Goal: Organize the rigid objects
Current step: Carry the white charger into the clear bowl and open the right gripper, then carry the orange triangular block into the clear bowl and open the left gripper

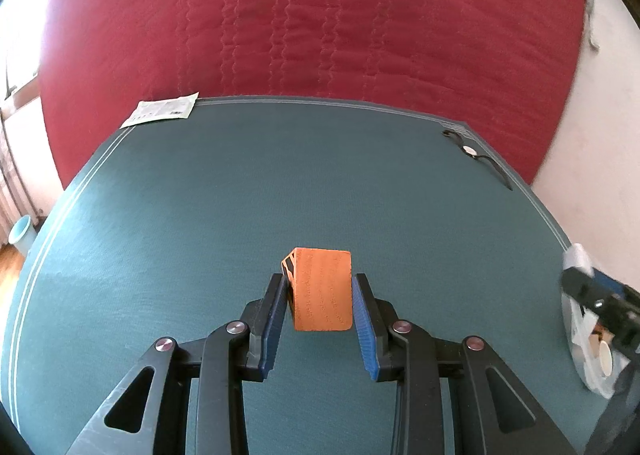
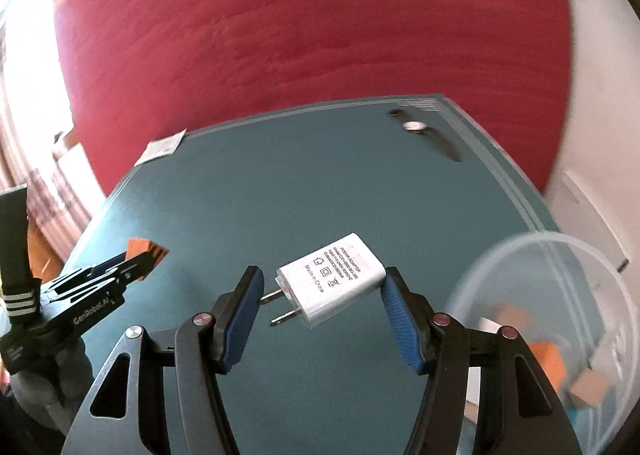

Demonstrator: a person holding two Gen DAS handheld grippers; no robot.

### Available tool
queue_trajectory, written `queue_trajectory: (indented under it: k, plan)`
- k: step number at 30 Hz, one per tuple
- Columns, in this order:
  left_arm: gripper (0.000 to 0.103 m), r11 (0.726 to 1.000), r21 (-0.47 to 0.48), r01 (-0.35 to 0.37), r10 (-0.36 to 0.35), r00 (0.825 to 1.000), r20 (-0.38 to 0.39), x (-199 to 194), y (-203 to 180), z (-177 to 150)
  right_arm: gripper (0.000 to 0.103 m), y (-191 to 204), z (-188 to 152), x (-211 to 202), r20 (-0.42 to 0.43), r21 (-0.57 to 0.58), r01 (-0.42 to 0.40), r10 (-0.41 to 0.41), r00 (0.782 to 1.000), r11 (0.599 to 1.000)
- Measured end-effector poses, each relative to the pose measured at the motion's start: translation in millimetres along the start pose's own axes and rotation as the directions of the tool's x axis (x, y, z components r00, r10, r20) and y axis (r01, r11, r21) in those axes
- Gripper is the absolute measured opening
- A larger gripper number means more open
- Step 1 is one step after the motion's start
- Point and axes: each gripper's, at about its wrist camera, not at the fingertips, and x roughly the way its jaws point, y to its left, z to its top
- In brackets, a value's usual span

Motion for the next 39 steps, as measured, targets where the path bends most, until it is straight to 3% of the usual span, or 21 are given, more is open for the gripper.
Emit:
queue_trajectory:
  k: [19, 34, 39]
  plan:
    - [0.035, 0.995, 0.093, 0.021, -0.023, 1.0, 0.019, -17.9, -34.6, -16.7, 0.062, -110.9, -26.2, -74.4, 0.061, 0.196, 0.19, -0.205, 0.977, 0.962]
    - [0.035, 0.984, 0.167, 0.068, -0.071, 0.997, 0.015, -42.6, -83.0, -25.5, 0.064, -141.6, -41.9, -89.0, 0.086, 0.221, 0.191, -0.214, 0.973, 0.956]
    - [0.035, 0.981, 0.168, 0.095, -0.099, 0.995, 0.019, -51.5, -93.6, -20.7, 0.064, -146.9, -60.7, -99.3, 0.113, 0.201, 0.239, -0.264, 0.958, 0.95]
